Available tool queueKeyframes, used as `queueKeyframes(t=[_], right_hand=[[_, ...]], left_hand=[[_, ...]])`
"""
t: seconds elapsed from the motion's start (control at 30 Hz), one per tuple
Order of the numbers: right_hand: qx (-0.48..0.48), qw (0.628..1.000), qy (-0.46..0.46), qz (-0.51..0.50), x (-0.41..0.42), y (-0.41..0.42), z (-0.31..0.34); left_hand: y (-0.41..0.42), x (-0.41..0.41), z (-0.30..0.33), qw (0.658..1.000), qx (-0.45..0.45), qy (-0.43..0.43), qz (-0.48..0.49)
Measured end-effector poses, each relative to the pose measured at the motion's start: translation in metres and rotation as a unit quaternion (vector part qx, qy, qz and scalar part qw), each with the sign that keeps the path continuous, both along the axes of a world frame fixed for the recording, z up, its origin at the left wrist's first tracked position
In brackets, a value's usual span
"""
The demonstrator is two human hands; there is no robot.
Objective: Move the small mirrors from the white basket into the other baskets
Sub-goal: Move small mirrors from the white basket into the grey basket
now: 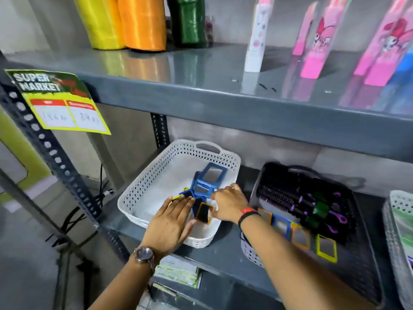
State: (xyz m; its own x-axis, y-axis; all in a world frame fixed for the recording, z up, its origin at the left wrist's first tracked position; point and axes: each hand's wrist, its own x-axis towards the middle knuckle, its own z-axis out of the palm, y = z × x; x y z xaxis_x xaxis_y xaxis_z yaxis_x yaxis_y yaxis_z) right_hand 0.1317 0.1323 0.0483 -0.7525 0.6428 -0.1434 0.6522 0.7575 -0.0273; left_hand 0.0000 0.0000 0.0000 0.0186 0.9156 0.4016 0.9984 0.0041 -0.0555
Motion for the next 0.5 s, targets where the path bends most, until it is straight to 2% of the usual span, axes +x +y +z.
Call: queueKeyframes(t=[0.23,0.5], right_hand=[[-0.011,0.996,-0.084,0.028,-0.022,0.003,-0.01],[-0.007,0.999,-0.046,0.007,-0.036,0.008,-0.036]], left_hand=[[-0.01,-0.007,-0.019,0.996,0.083,0.023,-0.015],[-0.006,-0.007,-0.017,0.997,0.079,0.006,0.004]])
